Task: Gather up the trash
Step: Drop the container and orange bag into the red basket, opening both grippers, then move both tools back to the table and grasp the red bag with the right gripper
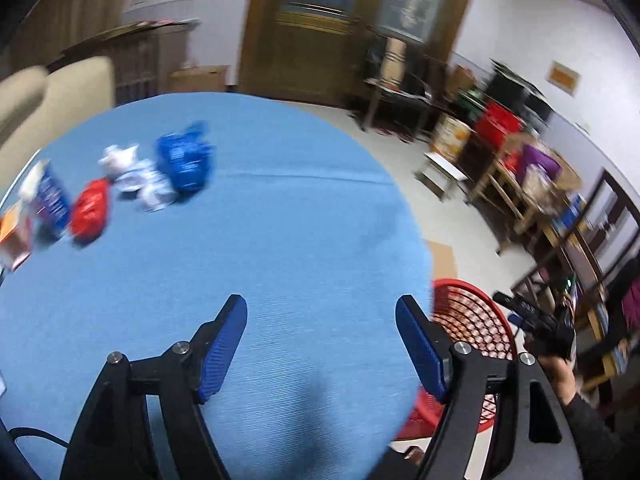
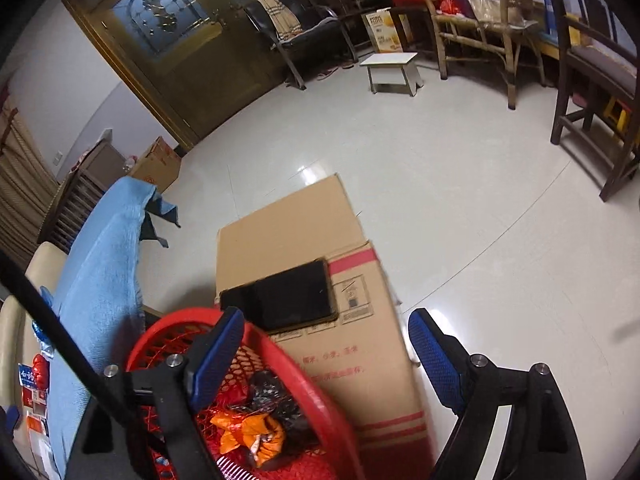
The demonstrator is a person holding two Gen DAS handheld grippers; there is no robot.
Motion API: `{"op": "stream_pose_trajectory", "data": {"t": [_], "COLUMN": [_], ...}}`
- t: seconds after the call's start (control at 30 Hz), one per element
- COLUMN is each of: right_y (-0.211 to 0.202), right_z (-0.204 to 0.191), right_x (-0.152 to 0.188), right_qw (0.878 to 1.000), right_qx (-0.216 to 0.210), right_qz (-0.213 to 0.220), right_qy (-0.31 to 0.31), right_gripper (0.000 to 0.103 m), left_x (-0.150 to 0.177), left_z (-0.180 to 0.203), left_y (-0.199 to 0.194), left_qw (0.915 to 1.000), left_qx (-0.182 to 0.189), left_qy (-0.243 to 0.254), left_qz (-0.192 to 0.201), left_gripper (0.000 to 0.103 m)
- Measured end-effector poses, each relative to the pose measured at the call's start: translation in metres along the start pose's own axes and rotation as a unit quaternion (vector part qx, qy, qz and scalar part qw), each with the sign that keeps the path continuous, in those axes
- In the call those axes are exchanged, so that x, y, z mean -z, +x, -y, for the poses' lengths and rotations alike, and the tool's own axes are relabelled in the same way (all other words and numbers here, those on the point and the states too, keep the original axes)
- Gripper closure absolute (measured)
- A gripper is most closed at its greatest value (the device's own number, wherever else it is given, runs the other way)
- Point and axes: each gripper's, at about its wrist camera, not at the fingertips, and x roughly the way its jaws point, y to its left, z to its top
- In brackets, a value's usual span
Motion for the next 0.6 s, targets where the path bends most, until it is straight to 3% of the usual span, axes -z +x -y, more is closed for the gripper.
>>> {"op": "stream_pose_trajectory", "data": {"t": [0.27, 0.47, 0.6], "right_y": [0.015, -0.026, -0.060], "right_z": [-0.019, -0.022, -0.054], "right_x": [-0.003, -0.026, -0.041], "right_qw": [1.000, 0.996, 0.991], "right_qx": [0.013, 0.057, 0.041], "right_qz": [0.004, 0.060, 0.097], "right_qy": [-0.020, -0.044, -0.079], "right_gripper": [0.017, 0.017, 0.014], "left_x": [0.014, 0.018, 0.022], "left_z": [-0.056, -0.095, -0.125], "left_y": [-0.023, -0.035, -0.038], "left_qw": [0.9973, 0.9922, 0.9859], "left_qx": [-0.033, -0.080, -0.110], "left_qy": [-0.063, -0.091, -0.122], "left_qz": [0.018, 0.030, 0.031], "left_gripper": [0.026, 0.024, 0.023]}}
